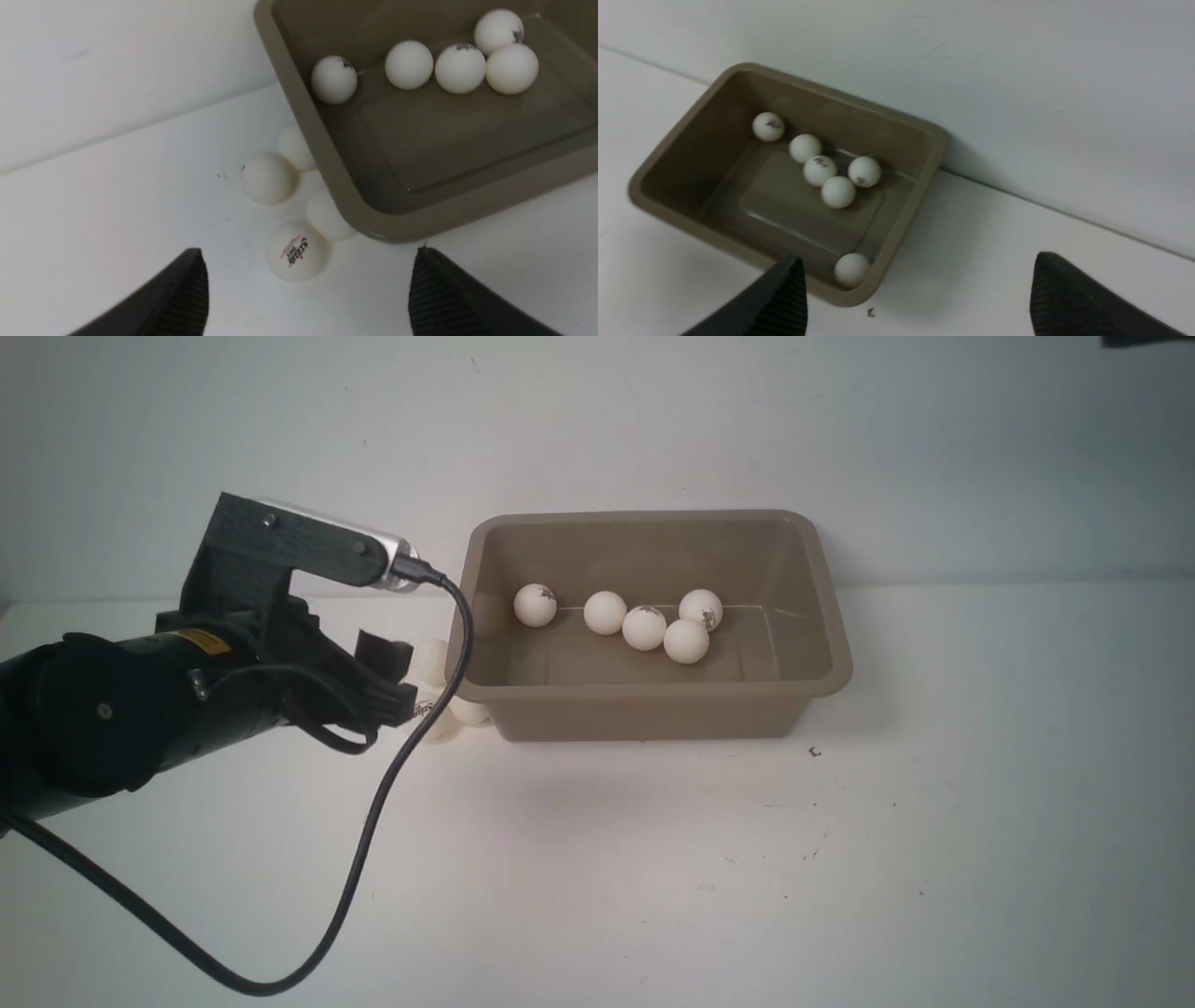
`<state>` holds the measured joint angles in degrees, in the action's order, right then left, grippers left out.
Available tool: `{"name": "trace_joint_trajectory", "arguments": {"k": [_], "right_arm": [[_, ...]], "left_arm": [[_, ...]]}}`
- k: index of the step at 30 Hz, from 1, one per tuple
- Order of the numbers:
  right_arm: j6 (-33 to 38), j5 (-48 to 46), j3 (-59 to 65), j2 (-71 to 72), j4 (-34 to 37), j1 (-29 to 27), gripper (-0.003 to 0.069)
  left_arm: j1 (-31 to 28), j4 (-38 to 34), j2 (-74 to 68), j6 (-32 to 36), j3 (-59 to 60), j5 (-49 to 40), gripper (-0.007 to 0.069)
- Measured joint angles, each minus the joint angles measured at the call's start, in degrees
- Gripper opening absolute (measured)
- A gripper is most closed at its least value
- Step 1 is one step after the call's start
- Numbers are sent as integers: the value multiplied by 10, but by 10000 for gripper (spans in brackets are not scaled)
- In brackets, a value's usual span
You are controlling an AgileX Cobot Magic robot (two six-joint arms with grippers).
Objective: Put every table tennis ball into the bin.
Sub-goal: Use the left arm to clamp the table tennis ball closest to it
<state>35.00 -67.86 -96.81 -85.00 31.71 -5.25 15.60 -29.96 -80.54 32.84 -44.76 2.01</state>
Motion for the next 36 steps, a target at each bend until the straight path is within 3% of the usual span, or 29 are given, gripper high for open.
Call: {"name": "trace_joint_trajectory", "arguments": {"k": [13,17,36], "right_arm": [[-23,-44,12,53,-13,89,582],[-24,-39,67,118,-26,108,582],[22,183,409,312,-36,112,582]], "left_arm": [[0,-1,0,0,0,4,520],[0,-1,0,0,0,4,520],[-1,-18,-17,-2,0,-2,520]]}}
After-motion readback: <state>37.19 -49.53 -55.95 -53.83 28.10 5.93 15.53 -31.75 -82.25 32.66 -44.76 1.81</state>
